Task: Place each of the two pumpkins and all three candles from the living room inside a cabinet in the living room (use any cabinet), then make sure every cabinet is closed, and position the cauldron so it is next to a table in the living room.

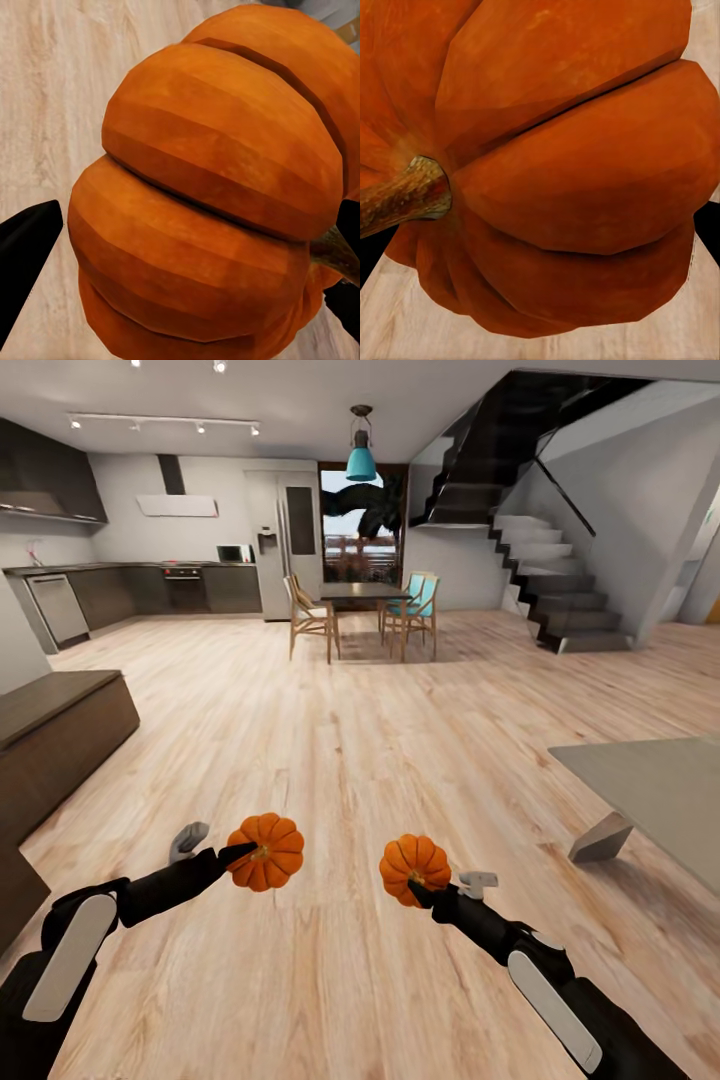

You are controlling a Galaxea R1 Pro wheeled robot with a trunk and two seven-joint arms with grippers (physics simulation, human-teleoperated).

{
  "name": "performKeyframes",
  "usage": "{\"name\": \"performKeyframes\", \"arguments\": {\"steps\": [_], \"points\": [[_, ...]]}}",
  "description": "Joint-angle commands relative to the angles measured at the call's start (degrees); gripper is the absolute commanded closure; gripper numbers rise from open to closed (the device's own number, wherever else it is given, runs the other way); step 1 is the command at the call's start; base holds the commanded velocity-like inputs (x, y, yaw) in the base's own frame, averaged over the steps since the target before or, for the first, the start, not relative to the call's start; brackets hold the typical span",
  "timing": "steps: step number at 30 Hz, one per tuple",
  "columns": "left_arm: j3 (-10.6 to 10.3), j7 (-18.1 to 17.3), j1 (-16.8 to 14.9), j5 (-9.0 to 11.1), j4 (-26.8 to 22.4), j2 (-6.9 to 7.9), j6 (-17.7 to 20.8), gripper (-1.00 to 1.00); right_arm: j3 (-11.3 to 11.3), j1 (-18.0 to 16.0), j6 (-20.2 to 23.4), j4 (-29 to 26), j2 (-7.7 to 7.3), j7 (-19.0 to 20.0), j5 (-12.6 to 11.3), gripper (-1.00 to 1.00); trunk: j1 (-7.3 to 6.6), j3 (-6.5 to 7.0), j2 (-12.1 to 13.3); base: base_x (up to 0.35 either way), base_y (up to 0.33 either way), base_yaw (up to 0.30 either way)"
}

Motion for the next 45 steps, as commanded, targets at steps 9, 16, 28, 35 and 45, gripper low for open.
{"name": "performKeyframes", "arguments": {"steps": [9, 16, 28, 35, 45], "points": [[-0.63, -0.14, -0.08, -0.09, -0.78, -0.9, 0.6, 1.0, 0.05, -0.03, 0.17, -0.05, -0.04, -0.05, -0.52, 1.0, -0.14, 1.06, 0.04, 0.001, -0.001, 0.235], [-0.65, 0.13, -0.18, -0.11, -0.8, -1.24, 0.71, 1.0, 0.13, -0.03, 0.17, 0.03, -0.04, -0.02, -0.5, 1.0, -0.52, 2.56, 0.54, 0.0, 0.0, 0.262], [-0.7, 0.16, -0.38, -0.09, -0.76, -1.25, 0.74, 1.0, 0.14, -0.03, 0.17, 0.03, -0.04, -0.04, -0.5, 1.0, -3.16, 4.72, 5.36, 0.0, 0.0, 0.263], [-0.73, 0.23, -0.44, -0.05, -0.71, -1.25, 0.78, 1.0, 0.12, -0.03, 0.17, 0.03, -0.04, 0.01, -0.5, 1.0, -4.7, 5.97, 8.16, 0.0, 0.0, 0.265], [-0.73, 0.25, -0.49, -0.02, -0.7, -1.25, 0.8, 1.0, 0.14, -0.03, 0.17, 0.03, -0.04, 0.0, -0.5, 1.0, -6.89, 7.77, 12.17, 0.0, 0.0, 0.266]]}}
